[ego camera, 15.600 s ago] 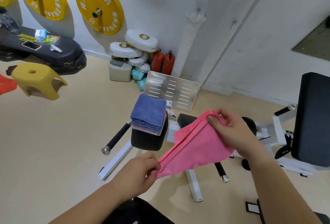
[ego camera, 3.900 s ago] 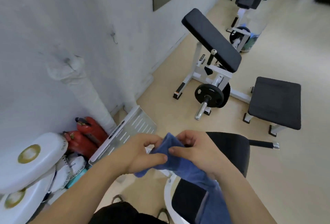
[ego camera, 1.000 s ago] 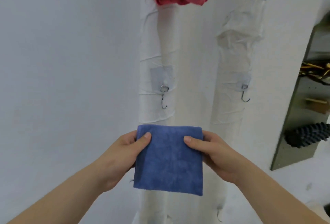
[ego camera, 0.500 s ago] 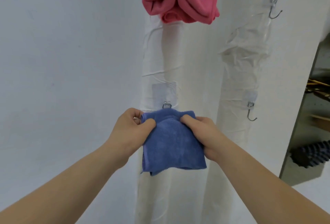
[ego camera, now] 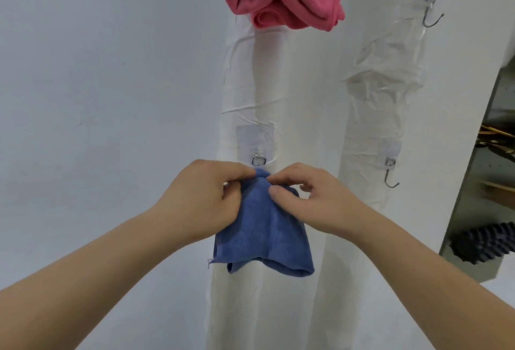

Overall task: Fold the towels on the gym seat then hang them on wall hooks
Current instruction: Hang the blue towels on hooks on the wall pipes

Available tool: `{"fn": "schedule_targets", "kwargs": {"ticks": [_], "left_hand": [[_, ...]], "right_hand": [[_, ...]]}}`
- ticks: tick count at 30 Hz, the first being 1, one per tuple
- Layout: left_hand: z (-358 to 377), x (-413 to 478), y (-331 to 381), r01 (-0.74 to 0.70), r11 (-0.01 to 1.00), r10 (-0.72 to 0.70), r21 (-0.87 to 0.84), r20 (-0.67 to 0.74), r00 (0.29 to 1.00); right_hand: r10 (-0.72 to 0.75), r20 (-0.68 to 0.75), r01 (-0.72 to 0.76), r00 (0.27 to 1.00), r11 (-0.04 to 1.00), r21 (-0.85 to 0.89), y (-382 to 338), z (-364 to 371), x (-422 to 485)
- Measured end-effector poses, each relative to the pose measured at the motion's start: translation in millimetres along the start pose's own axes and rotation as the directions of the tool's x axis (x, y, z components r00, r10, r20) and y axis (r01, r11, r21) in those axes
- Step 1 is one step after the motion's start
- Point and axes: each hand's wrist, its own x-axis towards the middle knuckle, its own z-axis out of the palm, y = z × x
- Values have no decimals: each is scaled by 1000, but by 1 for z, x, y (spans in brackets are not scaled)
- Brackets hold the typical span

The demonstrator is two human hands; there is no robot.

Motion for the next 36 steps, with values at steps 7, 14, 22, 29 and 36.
{"fn": "schedule_targets", "kwargs": {"ticks": [7,14,22,29,36], "left_hand": [[22,-8,-10,-58,998,58,-15,42,997],[29,-11,-19,-69,997,71,-43,30,997],[35,-15,-21,-61,995,62,-73,12,998],[52,-18,-30,-28,984,15,-178,-78,997],[47,-23,-21,11,991,-20,-132,-68,997]], "right_hand": [[20,-14,-20,1000,1000,1,0,12,0],[38,-49,-31,998,989,142,4,22,-9],[54,9,-55,998,992,117,-2,17,-5],[31,-25,-30,999,998,48,7,26,0],[54,-30,-54,998,999,5,2,29,-5]]}}
